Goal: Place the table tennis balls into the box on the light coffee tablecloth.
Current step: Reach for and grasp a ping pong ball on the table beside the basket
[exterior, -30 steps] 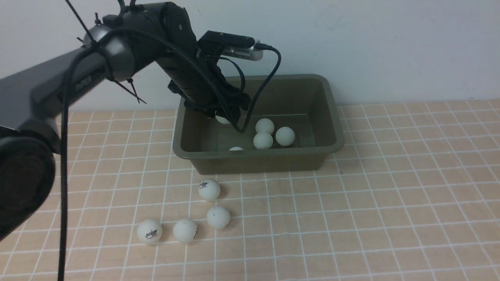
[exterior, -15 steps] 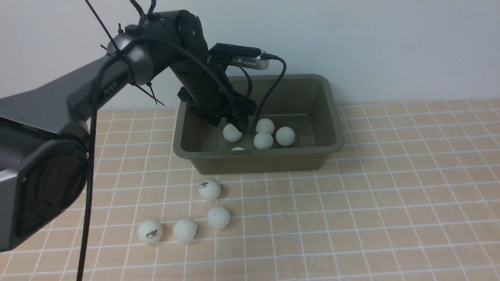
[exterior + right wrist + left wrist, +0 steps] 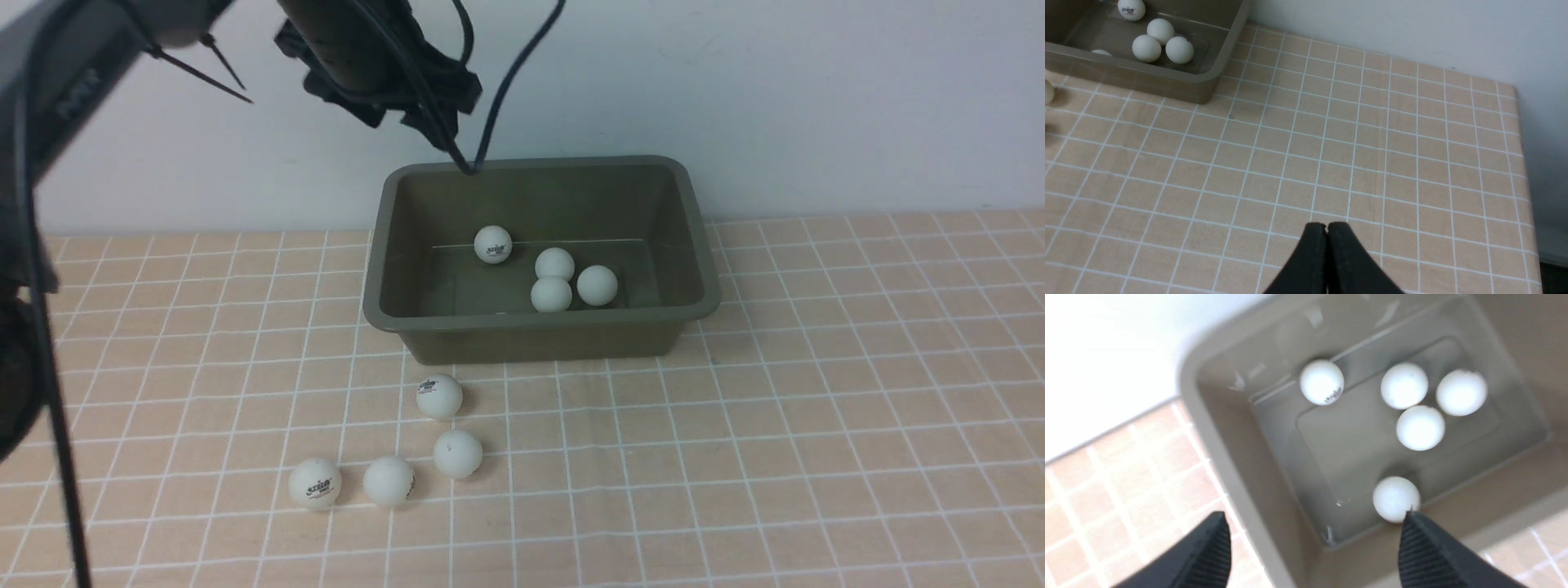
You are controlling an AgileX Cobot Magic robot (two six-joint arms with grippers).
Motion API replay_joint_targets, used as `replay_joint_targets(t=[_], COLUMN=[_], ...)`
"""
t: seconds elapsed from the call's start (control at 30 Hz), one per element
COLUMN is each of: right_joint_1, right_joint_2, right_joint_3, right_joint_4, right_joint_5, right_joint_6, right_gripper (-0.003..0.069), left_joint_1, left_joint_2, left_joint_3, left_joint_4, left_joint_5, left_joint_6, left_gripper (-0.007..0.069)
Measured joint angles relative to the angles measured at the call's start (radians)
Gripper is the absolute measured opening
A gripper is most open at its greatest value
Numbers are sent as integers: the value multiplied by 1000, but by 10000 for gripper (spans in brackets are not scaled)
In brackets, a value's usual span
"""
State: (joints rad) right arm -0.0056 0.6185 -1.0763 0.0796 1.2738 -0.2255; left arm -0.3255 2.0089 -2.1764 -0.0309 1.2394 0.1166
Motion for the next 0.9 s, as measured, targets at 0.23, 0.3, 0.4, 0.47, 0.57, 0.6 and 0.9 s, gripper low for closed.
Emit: replay_joint_targets(t=[0.23,0.3,0.4,0.47,0.57,0.6,0.9], right_joint_1=[0,0,0,0,0,0,0], right_joint_2=[0,0,0,0,0,0,0], right_joint_3=[24,25,25,25,25,25,25], right_joint_4=[0,0,0,0,0,1,55], right_joint_5=[-8,-21,-31,-31,-32,-32,-45], right_joint_6=[-1,-1,-4,-4,-4,-4,-4], right_gripper=[-18,-18,-18,-18,-18,-18,-18], left_joint_1=[0,0,0,1,1,1,2], left_joint_2=[-282,-364,-474,-528,-580,-581,-501], left_joint_3=[318,444,670,788,992,1020,1174], left_joint_4=[31,57,88,88,71,67,55], left_joint_5=[7,7,7,-8,-152,-178,-446], left_joint_6=[-1,0,1,1,2,2,-2], left_gripper=[459,459,459,459,459,459,459])
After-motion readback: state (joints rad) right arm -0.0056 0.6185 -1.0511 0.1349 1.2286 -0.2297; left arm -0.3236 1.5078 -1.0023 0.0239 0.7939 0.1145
